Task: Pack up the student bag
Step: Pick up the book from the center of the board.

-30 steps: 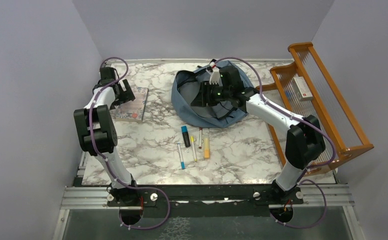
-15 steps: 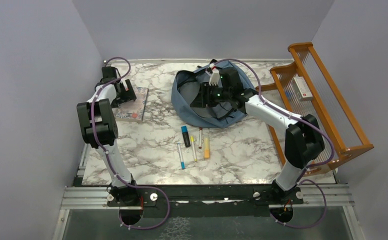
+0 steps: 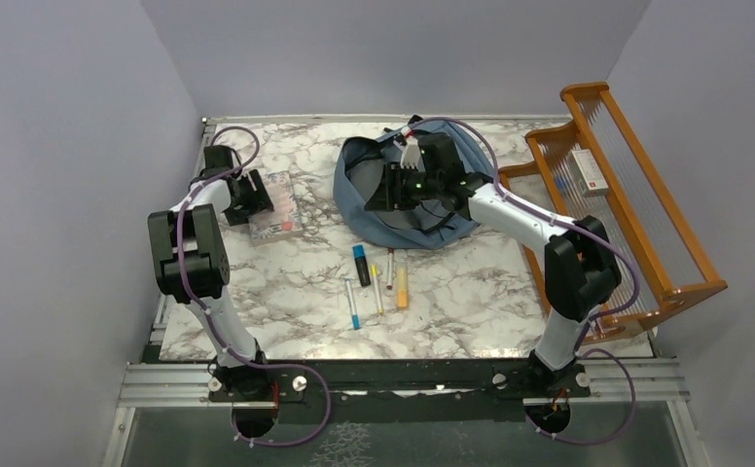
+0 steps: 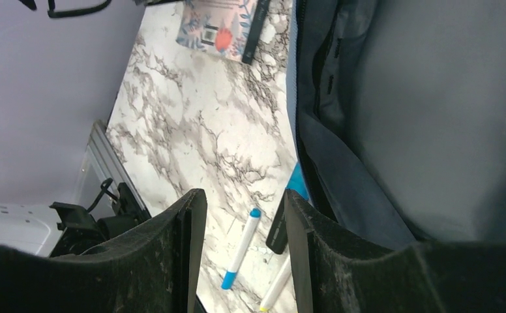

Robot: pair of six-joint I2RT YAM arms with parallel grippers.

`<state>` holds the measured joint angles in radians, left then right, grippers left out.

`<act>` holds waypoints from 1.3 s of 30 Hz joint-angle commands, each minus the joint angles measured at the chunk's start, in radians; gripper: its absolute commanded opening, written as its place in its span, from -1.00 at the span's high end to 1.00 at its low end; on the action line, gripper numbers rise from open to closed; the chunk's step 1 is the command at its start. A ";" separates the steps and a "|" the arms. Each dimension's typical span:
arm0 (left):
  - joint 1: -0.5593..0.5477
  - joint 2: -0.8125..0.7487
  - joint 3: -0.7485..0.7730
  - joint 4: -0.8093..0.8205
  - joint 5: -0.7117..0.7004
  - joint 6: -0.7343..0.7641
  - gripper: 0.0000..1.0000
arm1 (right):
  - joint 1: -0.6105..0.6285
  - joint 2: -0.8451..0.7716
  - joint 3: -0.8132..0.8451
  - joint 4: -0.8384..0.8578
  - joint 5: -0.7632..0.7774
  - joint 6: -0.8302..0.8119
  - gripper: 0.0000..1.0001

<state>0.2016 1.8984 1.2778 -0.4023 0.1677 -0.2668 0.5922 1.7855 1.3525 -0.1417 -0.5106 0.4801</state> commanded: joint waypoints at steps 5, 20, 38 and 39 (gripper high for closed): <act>-0.019 -0.077 -0.075 -0.030 0.019 -0.026 -0.54 | 0.049 0.065 0.138 0.041 0.020 0.046 -0.05; 0.015 0.046 0.028 -0.017 0.018 -0.081 -0.62 | 0.134 0.452 0.495 0.105 0.077 0.201 -0.03; -0.090 0.062 -0.023 0.025 0.116 -0.082 -0.02 | 0.152 0.566 0.550 0.063 0.282 0.199 -0.04; -0.090 0.063 -0.025 0.025 0.112 -0.082 0.00 | 0.152 0.573 0.554 0.061 0.288 0.200 -0.04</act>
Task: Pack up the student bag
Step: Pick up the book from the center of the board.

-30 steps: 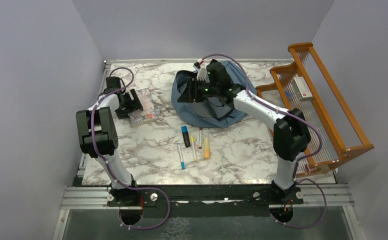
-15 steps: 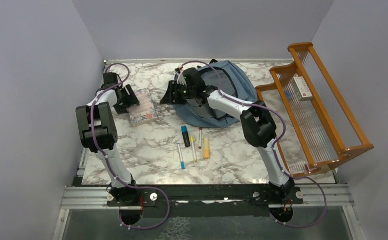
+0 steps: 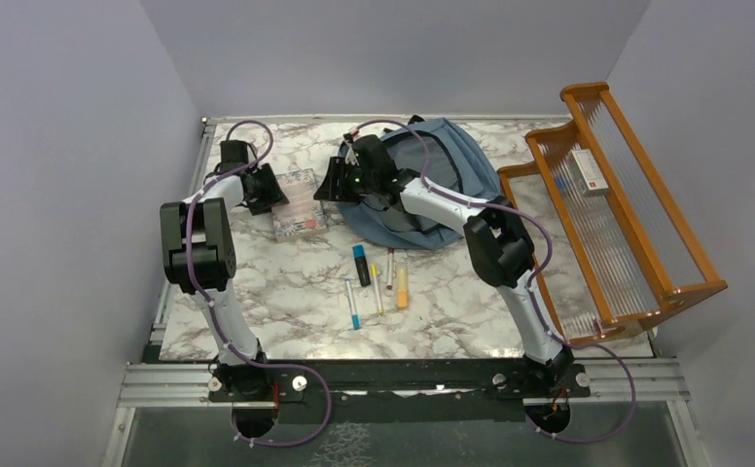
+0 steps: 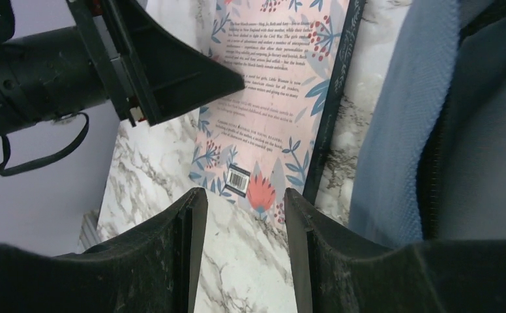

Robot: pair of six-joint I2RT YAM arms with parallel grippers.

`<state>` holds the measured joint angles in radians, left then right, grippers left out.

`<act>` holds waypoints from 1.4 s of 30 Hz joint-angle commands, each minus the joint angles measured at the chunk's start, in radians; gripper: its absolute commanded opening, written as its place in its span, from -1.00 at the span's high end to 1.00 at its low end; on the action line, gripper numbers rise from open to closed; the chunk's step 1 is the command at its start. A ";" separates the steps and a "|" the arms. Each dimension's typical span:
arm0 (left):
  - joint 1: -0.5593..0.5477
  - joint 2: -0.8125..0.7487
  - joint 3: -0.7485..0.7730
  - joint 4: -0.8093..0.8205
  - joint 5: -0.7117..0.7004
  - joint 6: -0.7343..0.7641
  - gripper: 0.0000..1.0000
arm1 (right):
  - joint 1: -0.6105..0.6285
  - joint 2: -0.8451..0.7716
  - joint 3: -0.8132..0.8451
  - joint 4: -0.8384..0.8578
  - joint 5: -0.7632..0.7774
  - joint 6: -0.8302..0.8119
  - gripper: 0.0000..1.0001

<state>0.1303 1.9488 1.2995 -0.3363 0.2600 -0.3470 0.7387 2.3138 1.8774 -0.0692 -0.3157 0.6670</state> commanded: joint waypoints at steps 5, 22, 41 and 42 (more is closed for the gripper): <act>-0.017 0.031 -0.065 -0.036 0.020 0.000 0.30 | 0.005 0.098 0.085 -0.046 0.117 0.035 -0.06; 0.028 0.103 -0.104 -0.045 0.050 -0.003 1.00 | 0.001 0.255 0.244 -0.162 0.168 0.114 -0.11; 0.050 0.157 -0.138 -0.015 0.133 -0.047 1.00 | -0.018 0.327 0.250 -0.194 0.050 0.328 -0.16; 0.050 0.157 -0.138 -0.014 0.134 -0.047 1.00 | -0.018 0.330 0.250 -0.186 0.035 0.336 -0.16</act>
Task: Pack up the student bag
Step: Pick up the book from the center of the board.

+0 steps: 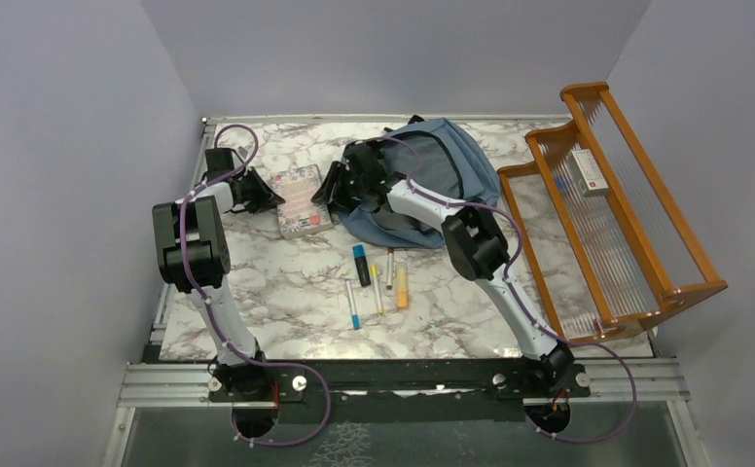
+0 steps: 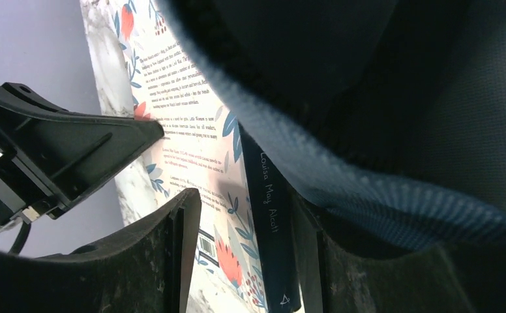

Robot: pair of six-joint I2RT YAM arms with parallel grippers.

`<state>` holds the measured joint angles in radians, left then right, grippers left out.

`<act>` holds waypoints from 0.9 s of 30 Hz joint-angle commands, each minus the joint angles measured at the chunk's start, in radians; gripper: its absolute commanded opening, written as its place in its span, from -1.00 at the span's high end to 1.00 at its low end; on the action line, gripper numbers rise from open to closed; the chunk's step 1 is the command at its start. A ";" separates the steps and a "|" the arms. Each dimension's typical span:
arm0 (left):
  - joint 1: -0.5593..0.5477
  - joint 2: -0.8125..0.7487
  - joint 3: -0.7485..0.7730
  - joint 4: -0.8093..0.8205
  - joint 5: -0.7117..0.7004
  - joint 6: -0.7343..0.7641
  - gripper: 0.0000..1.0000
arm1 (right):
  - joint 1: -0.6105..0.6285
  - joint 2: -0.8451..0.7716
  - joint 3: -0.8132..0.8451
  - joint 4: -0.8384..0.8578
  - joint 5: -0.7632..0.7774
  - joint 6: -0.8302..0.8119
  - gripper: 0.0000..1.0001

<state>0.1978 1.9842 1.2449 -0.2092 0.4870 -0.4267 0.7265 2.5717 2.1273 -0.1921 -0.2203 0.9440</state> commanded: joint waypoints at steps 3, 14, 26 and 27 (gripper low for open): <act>-0.017 0.123 -0.084 -0.139 -0.088 0.034 1.00 | -0.007 0.081 -0.011 -0.024 -0.124 0.089 -0.16; -0.019 0.130 -0.086 -0.126 -0.045 0.039 1.00 | -0.008 0.098 -0.049 0.183 -0.349 0.122 -0.07; -0.038 0.081 -0.113 -0.054 0.027 0.016 1.00 | -0.008 0.089 -0.040 0.256 -0.387 0.066 0.07; -0.043 0.076 -0.114 -0.051 0.032 0.017 1.00 | -0.009 0.087 -0.042 0.257 -0.385 0.062 0.08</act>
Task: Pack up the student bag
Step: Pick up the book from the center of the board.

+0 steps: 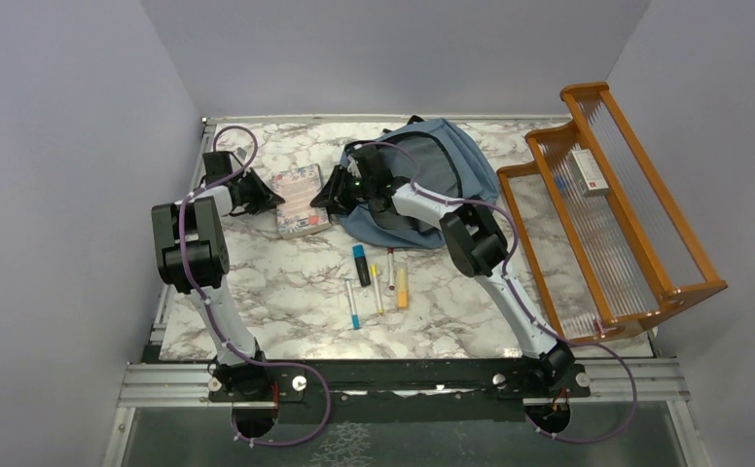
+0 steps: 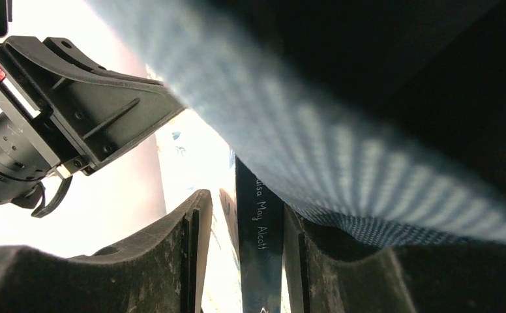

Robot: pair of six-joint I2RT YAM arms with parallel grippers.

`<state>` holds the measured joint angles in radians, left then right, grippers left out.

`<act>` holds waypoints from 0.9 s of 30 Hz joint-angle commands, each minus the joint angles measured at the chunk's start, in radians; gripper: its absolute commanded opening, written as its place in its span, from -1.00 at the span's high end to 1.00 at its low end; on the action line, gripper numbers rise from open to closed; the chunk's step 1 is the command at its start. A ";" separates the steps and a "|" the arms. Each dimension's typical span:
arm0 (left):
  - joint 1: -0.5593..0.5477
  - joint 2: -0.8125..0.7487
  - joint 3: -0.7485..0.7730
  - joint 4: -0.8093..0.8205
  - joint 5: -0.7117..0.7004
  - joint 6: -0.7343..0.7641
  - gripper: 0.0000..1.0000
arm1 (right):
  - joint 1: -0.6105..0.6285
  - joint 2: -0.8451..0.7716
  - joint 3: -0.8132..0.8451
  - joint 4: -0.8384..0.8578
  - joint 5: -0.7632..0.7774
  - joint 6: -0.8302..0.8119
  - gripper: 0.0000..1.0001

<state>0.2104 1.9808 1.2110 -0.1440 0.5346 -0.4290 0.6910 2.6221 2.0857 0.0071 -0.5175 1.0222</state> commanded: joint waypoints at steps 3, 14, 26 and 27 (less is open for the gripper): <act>-0.064 0.069 -0.082 -0.104 0.011 0.012 1.00 | 0.027 0.028 -0.008 0.064 -0.089 -0.033 0.14; -0.065 -0.081 -0.081 -0.082 0.070 -0.012 0.61 | 0.027 -0.163 -0.188 0.188 0.017 -0.154 0.87; -0.062 -0.396 0.035 -0.159 -0.074 -0.034 -0.71 | 0.024 -0.430 -0.352 0.253 0.114 -0.281 0.99; -0.062 -0.431 0.039 -0.160 -0.086 -0.028 -0.72 | 0.024 -0.450 -0.360 0.251 0.121 -0.296 0.99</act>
<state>0.1440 1.6814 1.1988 -0.2829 0.5220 -0.4675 0.7120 2.3005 1.7370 0.1638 -0.4339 0.8005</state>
